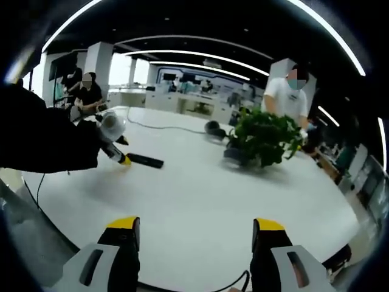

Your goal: Press the specified remote control buttons in sequence, fully releasing each button before pressing the next.

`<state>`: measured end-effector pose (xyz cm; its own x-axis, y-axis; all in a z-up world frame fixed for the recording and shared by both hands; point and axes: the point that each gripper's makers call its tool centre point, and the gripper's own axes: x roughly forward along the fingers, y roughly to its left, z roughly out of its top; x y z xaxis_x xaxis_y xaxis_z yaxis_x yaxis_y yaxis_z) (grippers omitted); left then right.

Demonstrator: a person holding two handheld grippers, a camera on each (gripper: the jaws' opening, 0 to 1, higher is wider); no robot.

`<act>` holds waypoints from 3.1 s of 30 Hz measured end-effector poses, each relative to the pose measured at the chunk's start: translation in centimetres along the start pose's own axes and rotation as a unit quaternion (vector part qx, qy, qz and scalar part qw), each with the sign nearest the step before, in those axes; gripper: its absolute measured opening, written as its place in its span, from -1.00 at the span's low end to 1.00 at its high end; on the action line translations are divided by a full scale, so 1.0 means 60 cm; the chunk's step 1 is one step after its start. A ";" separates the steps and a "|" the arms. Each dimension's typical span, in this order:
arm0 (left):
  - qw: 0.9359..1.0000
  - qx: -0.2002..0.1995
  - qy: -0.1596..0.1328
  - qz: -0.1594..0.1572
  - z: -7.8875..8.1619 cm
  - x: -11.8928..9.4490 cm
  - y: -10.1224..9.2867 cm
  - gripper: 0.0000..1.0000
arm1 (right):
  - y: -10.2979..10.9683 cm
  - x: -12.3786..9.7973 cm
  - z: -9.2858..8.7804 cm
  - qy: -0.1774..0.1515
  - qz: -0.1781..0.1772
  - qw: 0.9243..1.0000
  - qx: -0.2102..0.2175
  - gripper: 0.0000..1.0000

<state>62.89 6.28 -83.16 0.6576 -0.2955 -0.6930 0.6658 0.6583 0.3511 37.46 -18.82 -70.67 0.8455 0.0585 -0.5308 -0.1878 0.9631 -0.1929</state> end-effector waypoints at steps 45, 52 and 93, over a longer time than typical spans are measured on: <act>0.935 -0.253 -0.250 0.016 0.006 -0.499 -0.162 1.00 | 0.003 -0.013 0.014 -0.026 0.001 1.000 0.016 0.70; 0.931 -0.267 -0.240 0.063 -0.036 -0.521 -0.171 1.00 | 0.013 -0.018 0.023 -0.039 0.009 0.999 -0.004 0.68; 0.941 -0.233 -0.198 0.144 -0.076 -0.528 -0.126 0.88 | -0.027 -0.017 0.016 -0.040 -0.026 0.997 0.055 0.60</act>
<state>35.40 13.83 -66.73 0.9281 -0.2329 -0.2904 0.2740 0.9555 0.1096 37.41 -20.18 -69.01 0.8903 0.0245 -0.4548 -0.0903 0.9882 -0.1235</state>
